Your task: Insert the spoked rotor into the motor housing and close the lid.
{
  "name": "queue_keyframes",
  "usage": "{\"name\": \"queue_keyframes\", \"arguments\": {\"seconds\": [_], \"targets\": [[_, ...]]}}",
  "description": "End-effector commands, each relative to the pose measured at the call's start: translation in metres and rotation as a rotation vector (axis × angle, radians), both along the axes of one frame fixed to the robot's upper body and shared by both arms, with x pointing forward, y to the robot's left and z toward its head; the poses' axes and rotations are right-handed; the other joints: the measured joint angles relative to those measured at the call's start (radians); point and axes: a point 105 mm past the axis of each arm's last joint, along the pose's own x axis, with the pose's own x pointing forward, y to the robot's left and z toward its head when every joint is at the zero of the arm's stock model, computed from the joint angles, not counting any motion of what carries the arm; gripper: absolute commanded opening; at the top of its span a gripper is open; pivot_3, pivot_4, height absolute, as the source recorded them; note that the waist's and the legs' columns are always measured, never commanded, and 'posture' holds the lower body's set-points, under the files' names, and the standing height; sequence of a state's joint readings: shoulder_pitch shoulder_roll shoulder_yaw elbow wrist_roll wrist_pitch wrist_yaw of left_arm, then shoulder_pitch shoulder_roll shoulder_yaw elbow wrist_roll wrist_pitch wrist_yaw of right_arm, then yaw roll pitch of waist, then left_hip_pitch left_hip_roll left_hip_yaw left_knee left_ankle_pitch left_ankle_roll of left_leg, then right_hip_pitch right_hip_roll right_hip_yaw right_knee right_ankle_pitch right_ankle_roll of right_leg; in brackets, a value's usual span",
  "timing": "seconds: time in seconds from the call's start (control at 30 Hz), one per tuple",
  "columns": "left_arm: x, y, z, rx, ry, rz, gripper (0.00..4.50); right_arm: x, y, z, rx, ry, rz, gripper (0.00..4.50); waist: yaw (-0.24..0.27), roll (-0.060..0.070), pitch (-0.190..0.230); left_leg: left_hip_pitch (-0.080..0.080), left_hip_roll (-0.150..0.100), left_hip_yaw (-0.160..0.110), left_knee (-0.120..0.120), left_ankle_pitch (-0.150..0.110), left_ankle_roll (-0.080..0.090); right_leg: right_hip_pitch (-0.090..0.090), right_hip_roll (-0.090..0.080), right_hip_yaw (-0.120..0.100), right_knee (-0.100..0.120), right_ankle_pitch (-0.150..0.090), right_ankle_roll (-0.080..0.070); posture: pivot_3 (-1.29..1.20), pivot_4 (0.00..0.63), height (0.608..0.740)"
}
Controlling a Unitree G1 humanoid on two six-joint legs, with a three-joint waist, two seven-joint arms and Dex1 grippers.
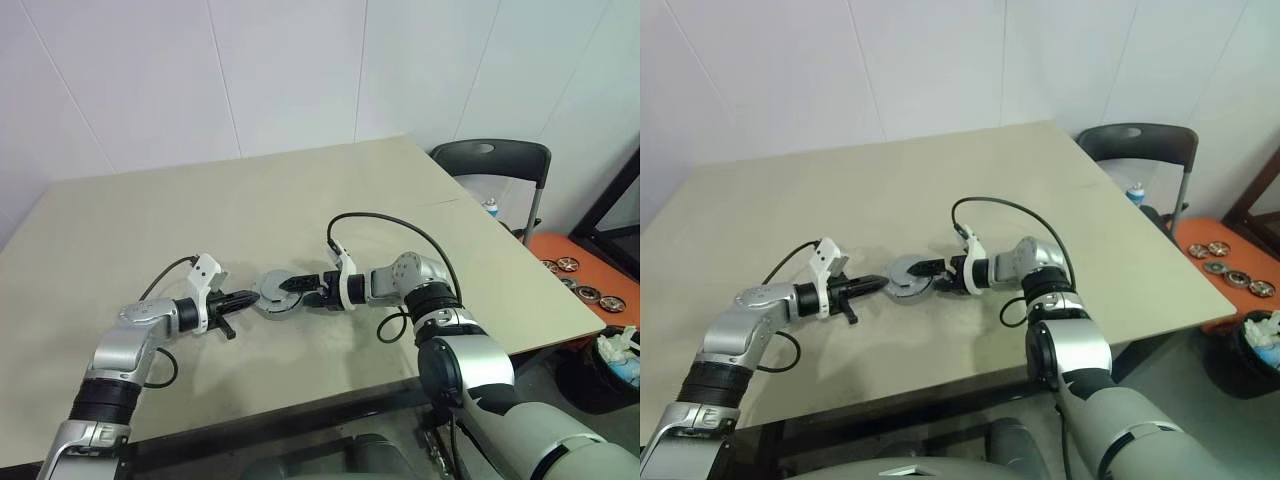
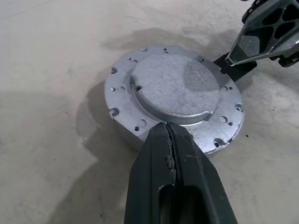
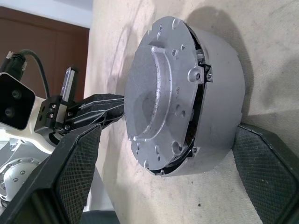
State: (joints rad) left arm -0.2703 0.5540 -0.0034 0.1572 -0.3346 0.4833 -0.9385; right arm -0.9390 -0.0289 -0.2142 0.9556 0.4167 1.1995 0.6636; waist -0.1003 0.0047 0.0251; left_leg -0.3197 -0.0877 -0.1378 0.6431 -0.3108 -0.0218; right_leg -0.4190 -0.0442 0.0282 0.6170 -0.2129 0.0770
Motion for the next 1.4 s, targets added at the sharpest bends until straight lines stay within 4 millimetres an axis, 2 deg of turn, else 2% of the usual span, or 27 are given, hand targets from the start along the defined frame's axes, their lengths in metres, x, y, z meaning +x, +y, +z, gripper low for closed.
{"name": "queue_keyframes", "arguments": {"seconds": [0.03,0.27,0.37,0.43,0.7,1.0,1.17,1.37,1.4], "targets": [[0.007,0.003,0.007,0.019,-0.045,0.014,0.0,-0.008,0.008,-0.008,-0.015,0.048,0.019,4.46,0.0,0.0,0.0,0.0,0.0,0.0,0.0,0.0,0.0,0.0,0.0,0.0,0.0,0.0,0.0,0.0,0.0,0.74],[0.011,0.003,0.006,0.021,-0.059,0.022,0.0,-0.003,0.024,0.003,0.021,0.045,-0.006,4.46,-0.001,0.0,0.0,0.0,0.0,0.0,0.0,0.0,0.0,-0.001,0.0,0.0,0.0,0.0,0.0,0.0,0.0,0.74],[0.013,0.003,0.006,0.02,-0.066,0.029,0.0,0.005,0.035,0.022,0.096,0.03,-0.033,4.46,-0.001,0.0,0.0,0.0,0.0,0.0,0.0,0.0,0.0,-0.001,0.0,0.0,0.0,0.0,-0.001,0.0,0.0,0.74],[0.014,0.002,0.006,0.02,-0.067,0.03,0.0,0.007,0.039,0.027,0.11,0.028,-0.041,4.46,0.003,0.001,0.0,-0.002,0.0,0.0,0.0,0.0,0.0,-0.003,0.0,0.0,0.0,0.0,-0.001,0.0,0.0,0.74],[0.015,0.002,0.005,0.02,-0.074,0.035,0.0,0.007,0.03,0.011,0.035,0.044,-0.073,4.46,0.01,0.001,0.001,-0.012,-0.004,0.0,0.0,0.0,0.0,-0.009,-0.004,0.0,-0.002,0.001,-0.001,0.0,0.0,0.74],[0.013,0.005,0.002,0.031,-0.065,0.039,0.0,0.017,0.021,0.0,-0.026,-0.01,-0.14,4.46,0.028,0.001,0.001,-0.008,-0.003,0.0,0.001,0.0,0.0,-0.008,-0.002,0.0,0.0,0.001,-0.001,0.0,0.0,0.74],[0.011,0.004,0.002,0.026,-0.06,0.041,0.0,0.017,0.019,-0.01,-0.065,-0.004,-0.165,2.9,0.031,0.001,0.001,-0.005,-0.003,0.0,0.003,0.0,0.0,-0.004,-0.002,0.0,0.001,0.001,-0.001,0.0,0.0,0.74],[0.008,0.008,0.0,0.025,-0.048,0.058,0.0,0.018,0.013,-0.019,-0.088,0.005,-0.201,2.9,0.033,0.001,0.001,-0.005,-0.003,0.0,0.002,0.0,0.0,-0.003,-0.003,0.0,0.0,0.001,-0.001,0.0,0.0,0.74],[0.008,0.01,0.0,0.021,-0.048,0.064,0.0,0.018,0.012,-0.02,-0.084,0.007,-0.206,2.74,0.033,0.001,0.001,-0.005,-0.003,0.0,0.002,0.0,0.0,-0.003,-0.003,0.0,0.0,0.001,-0.001,0.0,0.0,0.74]]}}
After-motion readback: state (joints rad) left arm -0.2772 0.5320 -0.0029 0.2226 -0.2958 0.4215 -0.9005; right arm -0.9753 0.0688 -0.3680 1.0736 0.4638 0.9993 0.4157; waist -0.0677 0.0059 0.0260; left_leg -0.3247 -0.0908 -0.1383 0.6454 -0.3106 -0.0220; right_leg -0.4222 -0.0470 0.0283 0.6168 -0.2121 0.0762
